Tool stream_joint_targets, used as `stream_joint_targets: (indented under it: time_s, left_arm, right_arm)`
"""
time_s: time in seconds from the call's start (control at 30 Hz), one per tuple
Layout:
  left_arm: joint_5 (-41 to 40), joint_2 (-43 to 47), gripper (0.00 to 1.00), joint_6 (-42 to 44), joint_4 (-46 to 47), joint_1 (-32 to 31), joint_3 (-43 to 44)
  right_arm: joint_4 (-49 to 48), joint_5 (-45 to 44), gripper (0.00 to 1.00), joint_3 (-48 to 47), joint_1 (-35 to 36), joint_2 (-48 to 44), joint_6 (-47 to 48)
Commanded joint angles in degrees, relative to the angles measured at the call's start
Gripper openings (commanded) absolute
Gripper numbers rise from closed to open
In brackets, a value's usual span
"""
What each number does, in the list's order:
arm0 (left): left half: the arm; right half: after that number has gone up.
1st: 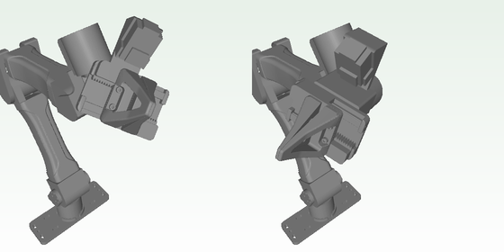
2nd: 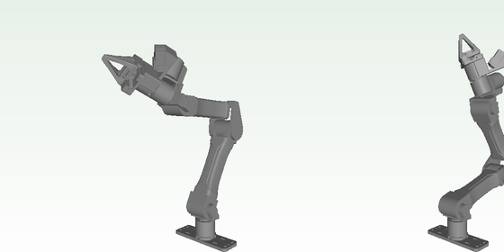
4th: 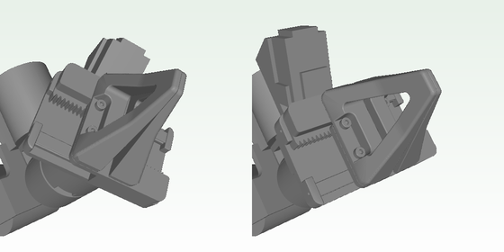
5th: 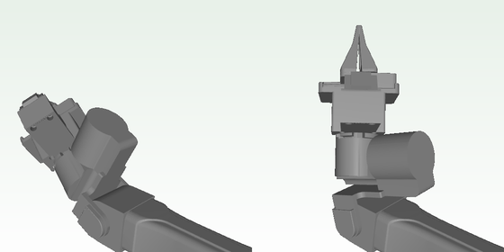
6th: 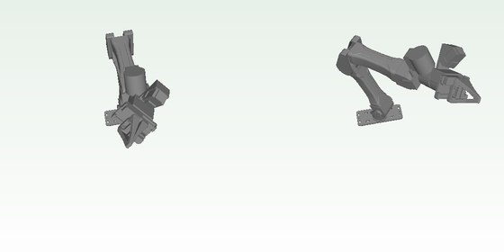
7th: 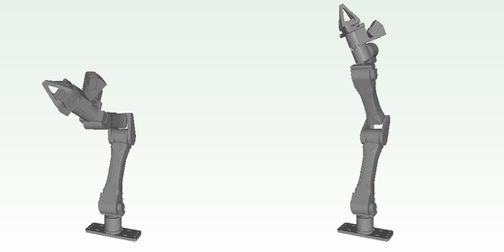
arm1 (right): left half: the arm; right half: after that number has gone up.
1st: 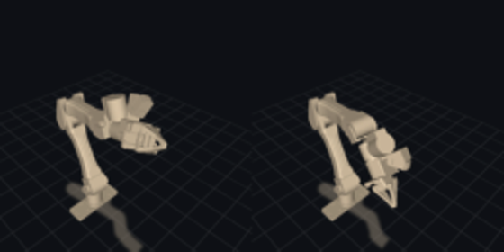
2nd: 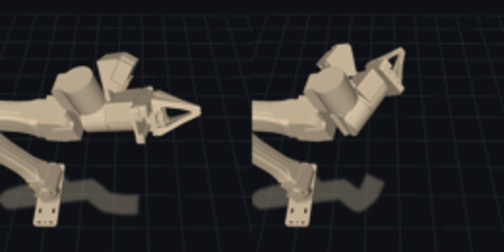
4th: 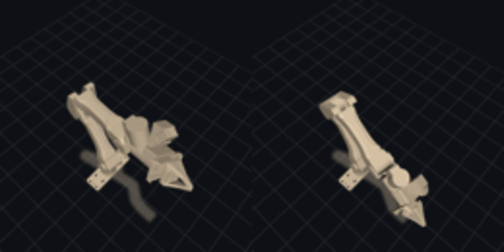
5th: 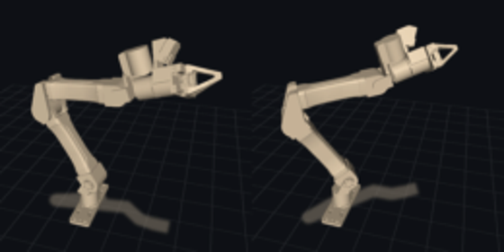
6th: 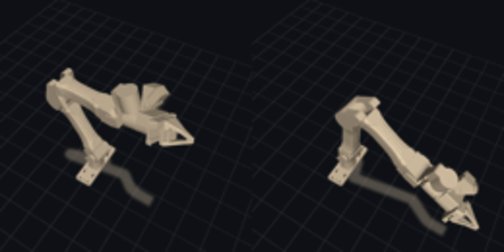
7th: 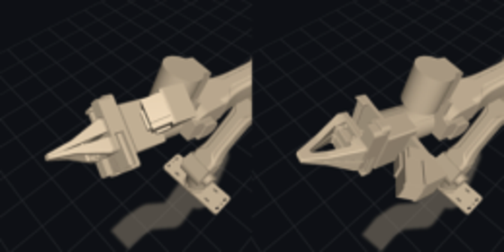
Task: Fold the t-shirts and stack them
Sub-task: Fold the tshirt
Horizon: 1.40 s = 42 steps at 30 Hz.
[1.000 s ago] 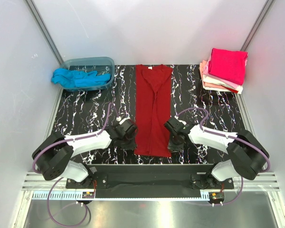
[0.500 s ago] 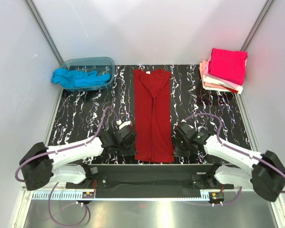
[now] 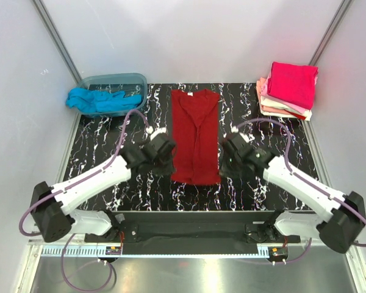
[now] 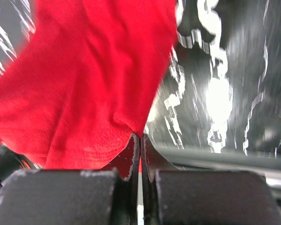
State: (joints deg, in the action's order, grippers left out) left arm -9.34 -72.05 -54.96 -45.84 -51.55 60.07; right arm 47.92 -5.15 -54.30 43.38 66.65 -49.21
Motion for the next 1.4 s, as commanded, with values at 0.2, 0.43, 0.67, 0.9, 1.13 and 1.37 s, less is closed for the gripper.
stream_joint_targets:
  time_s: [0.2,0.43,0.67,0.9,1.13,1.37]
  left_arm:
    - [2.57,-12.57,0.0,12.58,-0.3,11.63,13.12]
    - [6.17,-23.65,0.0,16.9,1.37,17.0,22.27]
    - [8.73,-34.46,0.0,20.33,-0.29,20.96,33.51]
    - [9.6,-40.88,0.0,21.73,-1.88,23.07,39.68]
    - [11.98,-46.06,0.03,22.53,-2.06,24.39,43.11]
    - [13.39,-52.74,0.29,24.01,-3.81,26.49,50.81]
  right_arm:
    - [-2.22,-2.85,0.0,-15.64,-12.16,14.37,14.22]
    - [-4.86,0.14,0.0,-25.58,-17.09,28.7,20.46]
    - [-4.51,2.07,0.0,-35.25,-20.52,37.58,22.66]
    - [-3.8,3.3,0.0,-41.32,-21.93,44.52,23.9]
    - [-3.28,3.75,0.0,-45.62,-22.37,49.8,24.51]
    - [-0.99,4.71,0.15,-52.12,-24.39,57.69,25.65]
